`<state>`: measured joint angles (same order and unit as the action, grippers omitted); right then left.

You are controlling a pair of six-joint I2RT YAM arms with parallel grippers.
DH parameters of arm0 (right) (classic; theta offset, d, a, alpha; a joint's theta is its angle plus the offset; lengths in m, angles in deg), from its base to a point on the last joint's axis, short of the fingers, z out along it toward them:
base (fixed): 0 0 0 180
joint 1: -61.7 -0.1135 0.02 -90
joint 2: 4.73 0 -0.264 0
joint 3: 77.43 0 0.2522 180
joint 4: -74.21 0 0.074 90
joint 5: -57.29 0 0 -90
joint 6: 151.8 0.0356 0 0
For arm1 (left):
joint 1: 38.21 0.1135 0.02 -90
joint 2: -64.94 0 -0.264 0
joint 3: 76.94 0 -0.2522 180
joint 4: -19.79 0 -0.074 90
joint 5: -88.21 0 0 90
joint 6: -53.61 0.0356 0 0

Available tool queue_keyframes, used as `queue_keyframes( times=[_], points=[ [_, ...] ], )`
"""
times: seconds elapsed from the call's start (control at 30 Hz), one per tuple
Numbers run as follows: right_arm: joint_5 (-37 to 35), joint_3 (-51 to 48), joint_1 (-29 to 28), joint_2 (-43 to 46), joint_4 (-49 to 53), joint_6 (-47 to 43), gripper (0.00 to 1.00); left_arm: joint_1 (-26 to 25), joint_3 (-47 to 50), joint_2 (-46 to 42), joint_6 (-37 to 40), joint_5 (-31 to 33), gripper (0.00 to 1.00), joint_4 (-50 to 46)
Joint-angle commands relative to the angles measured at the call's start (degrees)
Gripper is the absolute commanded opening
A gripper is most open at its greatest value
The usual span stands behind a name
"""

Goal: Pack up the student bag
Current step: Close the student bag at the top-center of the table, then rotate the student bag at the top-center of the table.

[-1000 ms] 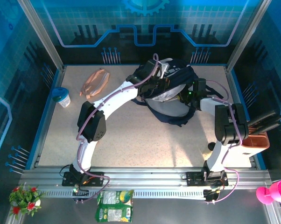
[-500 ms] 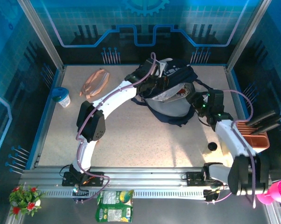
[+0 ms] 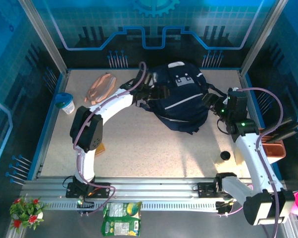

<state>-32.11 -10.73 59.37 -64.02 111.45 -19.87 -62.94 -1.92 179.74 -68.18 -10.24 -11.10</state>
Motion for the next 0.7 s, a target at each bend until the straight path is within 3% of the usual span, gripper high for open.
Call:
queue_keyframes(
  times=[0.0,0.27,0.67],
  points=[
    [3.61,-0.62,-1.37,-1.88,-0.89,-0.06,0.83,4.79,4.01,-1.42,-8.23,-3.84,0.79,3.24],
    [7.92,-2.04,-5.17,-6.58,-4.6,2.58,0.84,11.16,0.4,6.83,-10.16,-7.79,0.67,4.71],
    [10.03,-5.27,-10.75,-11.79,-7.09,5.29,0.82,11.42,-14.93,19.85,-7.99,-11.53,0.58,-1.07]
  ],
)
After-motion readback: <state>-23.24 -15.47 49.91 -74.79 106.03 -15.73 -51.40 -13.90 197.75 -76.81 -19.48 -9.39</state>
